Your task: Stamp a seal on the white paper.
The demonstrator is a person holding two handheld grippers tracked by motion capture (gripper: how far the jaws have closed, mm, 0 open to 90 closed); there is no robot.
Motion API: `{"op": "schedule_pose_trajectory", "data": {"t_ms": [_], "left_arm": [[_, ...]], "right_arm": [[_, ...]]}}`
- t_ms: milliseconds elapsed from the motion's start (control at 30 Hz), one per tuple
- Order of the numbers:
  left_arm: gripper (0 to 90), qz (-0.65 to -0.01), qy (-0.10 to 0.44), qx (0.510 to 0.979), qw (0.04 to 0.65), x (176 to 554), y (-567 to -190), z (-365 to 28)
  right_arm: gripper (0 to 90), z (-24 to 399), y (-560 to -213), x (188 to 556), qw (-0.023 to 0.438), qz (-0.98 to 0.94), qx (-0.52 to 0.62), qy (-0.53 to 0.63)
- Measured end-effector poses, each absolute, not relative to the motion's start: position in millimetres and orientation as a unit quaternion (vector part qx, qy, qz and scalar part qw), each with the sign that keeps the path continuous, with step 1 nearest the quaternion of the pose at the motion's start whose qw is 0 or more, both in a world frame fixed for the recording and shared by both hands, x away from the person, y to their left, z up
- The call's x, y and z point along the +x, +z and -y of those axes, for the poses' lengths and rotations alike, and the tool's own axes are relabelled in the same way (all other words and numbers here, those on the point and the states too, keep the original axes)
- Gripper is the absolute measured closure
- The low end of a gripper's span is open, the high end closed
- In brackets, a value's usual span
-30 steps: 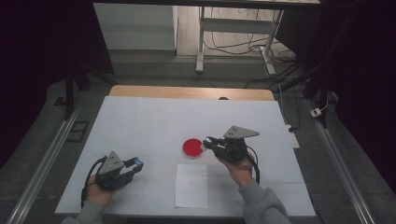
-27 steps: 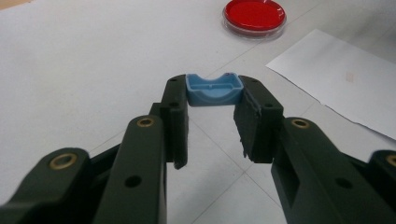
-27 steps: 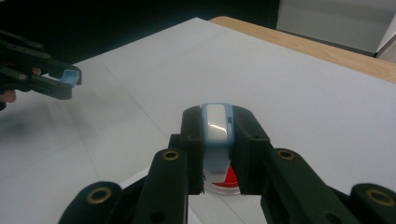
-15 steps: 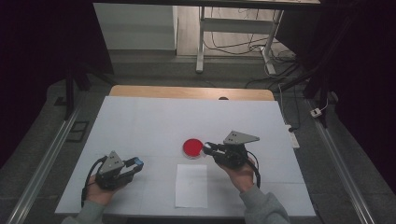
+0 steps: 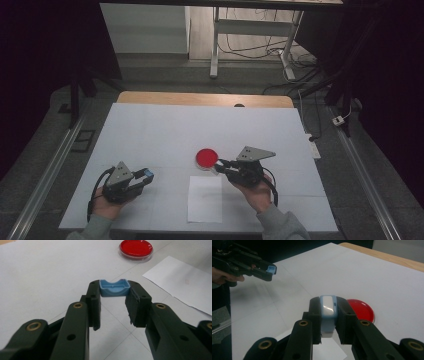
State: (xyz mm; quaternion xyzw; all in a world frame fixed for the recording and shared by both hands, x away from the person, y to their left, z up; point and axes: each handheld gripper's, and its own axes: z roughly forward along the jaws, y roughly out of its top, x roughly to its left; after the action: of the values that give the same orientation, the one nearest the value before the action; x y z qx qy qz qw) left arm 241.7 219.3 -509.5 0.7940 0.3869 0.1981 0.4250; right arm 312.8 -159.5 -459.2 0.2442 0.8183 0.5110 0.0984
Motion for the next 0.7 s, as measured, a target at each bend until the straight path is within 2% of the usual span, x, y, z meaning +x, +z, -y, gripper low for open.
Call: {"op": "schedule_pose_trajectory", "data": {"t_ms": [700], "left_arm": [[65.4, -0.386, 0.195, 0.796, 0.423, 242, -510, -219]], "right_arm": [[75.3, 152, -470, 299, 0.080, -0.835, 0.231, 0.494]]}}
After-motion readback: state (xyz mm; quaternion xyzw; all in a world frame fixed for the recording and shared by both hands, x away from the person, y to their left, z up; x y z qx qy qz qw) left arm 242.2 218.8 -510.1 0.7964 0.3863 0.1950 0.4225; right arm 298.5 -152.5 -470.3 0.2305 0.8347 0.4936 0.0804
